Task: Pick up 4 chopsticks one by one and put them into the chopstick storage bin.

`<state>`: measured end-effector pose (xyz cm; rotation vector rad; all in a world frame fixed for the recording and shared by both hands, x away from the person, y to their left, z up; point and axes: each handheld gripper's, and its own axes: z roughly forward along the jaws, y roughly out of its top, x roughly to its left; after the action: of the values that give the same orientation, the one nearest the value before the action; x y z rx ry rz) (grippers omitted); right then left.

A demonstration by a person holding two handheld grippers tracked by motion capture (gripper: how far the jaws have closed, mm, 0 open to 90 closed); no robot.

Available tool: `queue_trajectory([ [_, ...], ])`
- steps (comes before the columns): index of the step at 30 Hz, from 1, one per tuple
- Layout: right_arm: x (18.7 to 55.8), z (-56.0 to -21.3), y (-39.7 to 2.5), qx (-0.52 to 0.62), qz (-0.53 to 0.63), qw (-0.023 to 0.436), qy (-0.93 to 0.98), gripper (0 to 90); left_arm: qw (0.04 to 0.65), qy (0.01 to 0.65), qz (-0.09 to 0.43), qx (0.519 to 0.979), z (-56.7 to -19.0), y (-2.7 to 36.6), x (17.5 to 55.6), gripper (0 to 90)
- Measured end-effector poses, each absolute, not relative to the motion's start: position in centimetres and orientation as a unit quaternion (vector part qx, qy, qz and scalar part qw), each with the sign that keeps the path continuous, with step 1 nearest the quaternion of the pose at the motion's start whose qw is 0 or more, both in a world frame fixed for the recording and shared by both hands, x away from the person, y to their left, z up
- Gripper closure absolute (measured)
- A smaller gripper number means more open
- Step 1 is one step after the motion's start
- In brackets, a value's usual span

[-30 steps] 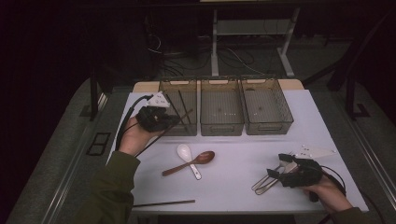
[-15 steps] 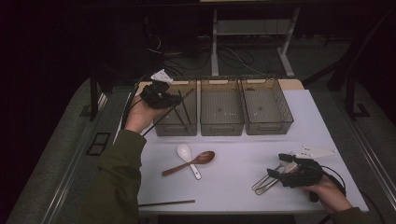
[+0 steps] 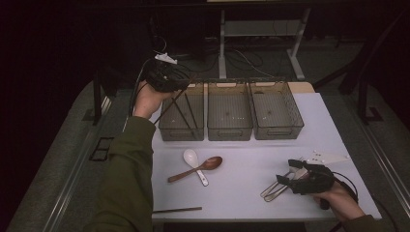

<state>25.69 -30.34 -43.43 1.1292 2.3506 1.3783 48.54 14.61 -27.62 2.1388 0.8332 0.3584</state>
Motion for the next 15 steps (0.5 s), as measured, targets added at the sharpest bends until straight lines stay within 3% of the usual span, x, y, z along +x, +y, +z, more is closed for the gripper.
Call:
queue_trajectory([
  [15,25.7,-43.6,-30.4,0.375,0.468,0.089,0.795,17.4,0.424,0.346,0.133,0.826,-29.0,12.5,52.4,83.7],
])
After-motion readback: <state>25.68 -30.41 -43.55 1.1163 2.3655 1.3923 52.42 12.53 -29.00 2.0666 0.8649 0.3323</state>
